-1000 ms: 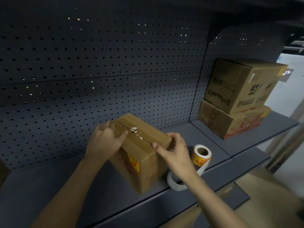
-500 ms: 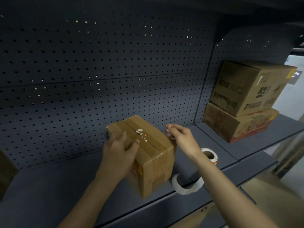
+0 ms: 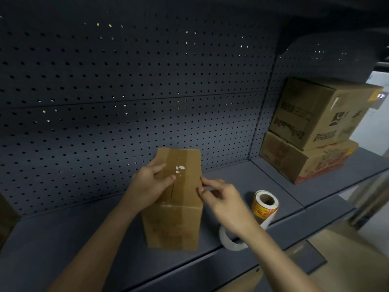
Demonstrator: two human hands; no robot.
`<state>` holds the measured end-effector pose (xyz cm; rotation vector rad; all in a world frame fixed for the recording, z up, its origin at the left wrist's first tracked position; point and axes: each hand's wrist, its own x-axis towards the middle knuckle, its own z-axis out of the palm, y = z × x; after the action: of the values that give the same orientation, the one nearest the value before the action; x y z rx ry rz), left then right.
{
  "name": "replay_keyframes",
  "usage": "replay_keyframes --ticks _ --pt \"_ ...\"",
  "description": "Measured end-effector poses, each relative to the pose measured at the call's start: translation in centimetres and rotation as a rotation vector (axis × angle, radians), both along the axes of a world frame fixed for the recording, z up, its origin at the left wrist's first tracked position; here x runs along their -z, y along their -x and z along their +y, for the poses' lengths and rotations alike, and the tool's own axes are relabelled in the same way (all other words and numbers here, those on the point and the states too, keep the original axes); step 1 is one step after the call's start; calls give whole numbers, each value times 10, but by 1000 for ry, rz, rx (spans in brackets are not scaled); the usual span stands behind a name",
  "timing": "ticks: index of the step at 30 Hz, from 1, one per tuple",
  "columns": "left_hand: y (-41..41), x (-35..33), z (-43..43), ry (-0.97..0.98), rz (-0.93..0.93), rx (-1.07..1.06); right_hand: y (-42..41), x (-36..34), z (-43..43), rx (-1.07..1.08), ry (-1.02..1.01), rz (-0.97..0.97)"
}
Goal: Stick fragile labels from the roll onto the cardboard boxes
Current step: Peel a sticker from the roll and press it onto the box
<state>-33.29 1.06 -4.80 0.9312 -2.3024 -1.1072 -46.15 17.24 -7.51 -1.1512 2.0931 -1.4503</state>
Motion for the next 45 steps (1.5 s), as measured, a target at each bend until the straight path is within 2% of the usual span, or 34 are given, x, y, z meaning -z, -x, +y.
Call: replay_keyframes --ticks 7,10,15,19,28,33,38,45 --pt "-1 -1 -18 45 -66 148 -6 4 4 4 23 50" --pt "-2 1 -17 87 -71 136 8 -1 3 36 39 65" --pt "-11 -8 -2 266 -73 47 44 -10 -18 132 72 63" --pt "-14 -14 19 286 -72 36 59 -18 -46 119 5 78" --pt "-18 -8 45 469 -304 99 74 -26 -73 -73 -238 337" --pt "-21 -8 39 423 -386 107 83 -20 -61 -77 -304 461" --pt "-22 -8 20 414 -362 105 80 -12 -30 10 -256 492" --pt "-9 1 -13 377 -218 121 69 -1 2 46 -240 485"
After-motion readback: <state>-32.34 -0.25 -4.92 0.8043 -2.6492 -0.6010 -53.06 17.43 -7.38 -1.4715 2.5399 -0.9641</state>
